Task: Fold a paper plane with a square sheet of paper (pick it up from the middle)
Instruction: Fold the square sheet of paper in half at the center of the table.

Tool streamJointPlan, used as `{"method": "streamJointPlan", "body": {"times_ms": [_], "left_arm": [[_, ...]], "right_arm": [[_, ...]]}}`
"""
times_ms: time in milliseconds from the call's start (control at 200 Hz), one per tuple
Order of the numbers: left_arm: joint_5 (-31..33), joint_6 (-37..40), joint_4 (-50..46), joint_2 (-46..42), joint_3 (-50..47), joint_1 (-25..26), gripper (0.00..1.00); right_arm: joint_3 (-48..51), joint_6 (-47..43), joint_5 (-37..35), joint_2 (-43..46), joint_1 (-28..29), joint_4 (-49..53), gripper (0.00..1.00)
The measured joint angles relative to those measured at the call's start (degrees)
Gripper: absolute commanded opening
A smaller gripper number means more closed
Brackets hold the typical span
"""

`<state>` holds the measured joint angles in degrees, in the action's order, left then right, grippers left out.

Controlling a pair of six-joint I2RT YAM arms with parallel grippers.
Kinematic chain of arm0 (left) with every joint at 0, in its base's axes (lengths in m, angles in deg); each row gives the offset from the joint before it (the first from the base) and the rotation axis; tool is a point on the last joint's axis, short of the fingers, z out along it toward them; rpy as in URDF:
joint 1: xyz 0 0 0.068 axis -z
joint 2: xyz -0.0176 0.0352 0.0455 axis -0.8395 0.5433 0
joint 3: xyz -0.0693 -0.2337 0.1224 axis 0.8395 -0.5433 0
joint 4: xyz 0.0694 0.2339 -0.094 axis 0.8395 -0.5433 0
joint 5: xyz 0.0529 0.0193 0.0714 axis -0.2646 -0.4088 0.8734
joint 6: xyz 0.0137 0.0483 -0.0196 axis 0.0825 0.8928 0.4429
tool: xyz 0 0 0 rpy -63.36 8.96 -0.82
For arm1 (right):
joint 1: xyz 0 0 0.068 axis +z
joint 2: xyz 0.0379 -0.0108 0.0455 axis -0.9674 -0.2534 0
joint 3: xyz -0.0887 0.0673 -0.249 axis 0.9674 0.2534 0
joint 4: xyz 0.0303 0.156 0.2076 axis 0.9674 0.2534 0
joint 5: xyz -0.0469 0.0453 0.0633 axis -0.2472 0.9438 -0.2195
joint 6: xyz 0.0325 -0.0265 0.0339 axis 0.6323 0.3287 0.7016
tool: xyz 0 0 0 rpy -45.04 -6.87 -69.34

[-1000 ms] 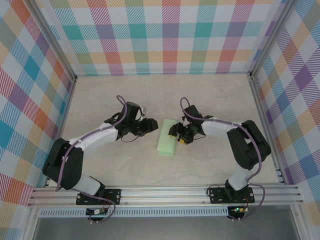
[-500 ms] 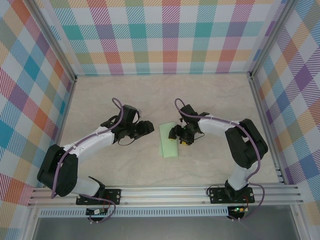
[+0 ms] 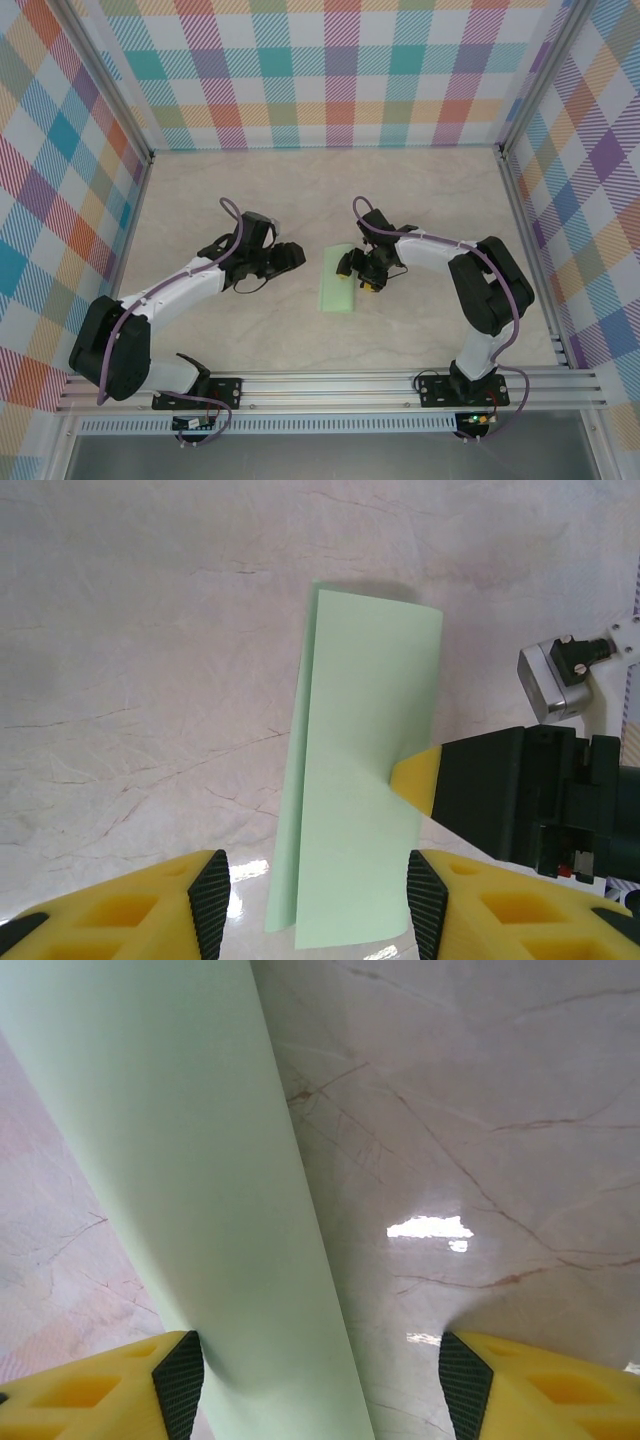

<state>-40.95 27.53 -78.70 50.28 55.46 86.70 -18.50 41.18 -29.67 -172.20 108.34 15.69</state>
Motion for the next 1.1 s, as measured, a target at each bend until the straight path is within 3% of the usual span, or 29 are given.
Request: {"method": "streamJointPlan", "body": {"times_ms": [305, 1100], "left_arm": [[0.0, -0.2, 0.1, 0.0, -0.1, 0.0, 0.51], [-0.3, -0.2, 0.5, 1.1, -0.2, 0.0, 0.51]], "right_arm": [[-0.7, 1.8, -0.1, -0.8, 0.0, 0.8, 0.65], [-7.6, 2.4, -2.1, -5.2, 1.2, 8.5, 0.73]]}}
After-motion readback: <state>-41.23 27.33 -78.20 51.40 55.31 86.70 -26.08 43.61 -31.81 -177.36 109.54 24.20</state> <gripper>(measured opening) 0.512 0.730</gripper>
